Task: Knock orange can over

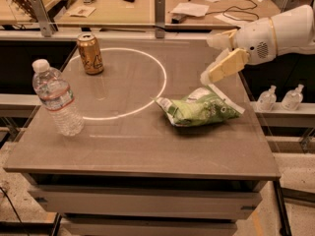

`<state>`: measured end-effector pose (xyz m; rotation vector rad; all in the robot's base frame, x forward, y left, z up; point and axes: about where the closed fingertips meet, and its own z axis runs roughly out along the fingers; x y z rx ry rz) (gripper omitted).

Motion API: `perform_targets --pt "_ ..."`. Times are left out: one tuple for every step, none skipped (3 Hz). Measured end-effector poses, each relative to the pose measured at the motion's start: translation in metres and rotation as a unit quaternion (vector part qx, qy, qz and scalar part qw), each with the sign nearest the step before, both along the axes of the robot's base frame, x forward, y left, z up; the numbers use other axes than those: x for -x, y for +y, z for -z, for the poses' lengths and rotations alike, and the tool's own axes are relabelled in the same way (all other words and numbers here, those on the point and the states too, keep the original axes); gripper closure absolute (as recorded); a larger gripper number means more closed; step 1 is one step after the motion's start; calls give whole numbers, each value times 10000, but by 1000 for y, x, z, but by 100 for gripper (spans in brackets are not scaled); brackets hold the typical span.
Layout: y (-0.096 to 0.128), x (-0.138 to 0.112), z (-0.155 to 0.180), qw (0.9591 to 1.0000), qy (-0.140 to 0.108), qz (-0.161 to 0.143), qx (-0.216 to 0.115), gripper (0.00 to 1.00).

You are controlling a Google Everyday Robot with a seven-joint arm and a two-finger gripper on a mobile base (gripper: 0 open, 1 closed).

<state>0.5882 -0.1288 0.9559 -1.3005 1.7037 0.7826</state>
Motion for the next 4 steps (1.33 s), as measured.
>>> perform_targets --pt "27 -26 7 9991 -249 241 -232 0" --pt "57 -43 13 9978 -364 506 -236 0" --pt "84 -59 18 9969 -240 554 -497 0" --pt "113 -79 15 9945 -164 556 -872 0"
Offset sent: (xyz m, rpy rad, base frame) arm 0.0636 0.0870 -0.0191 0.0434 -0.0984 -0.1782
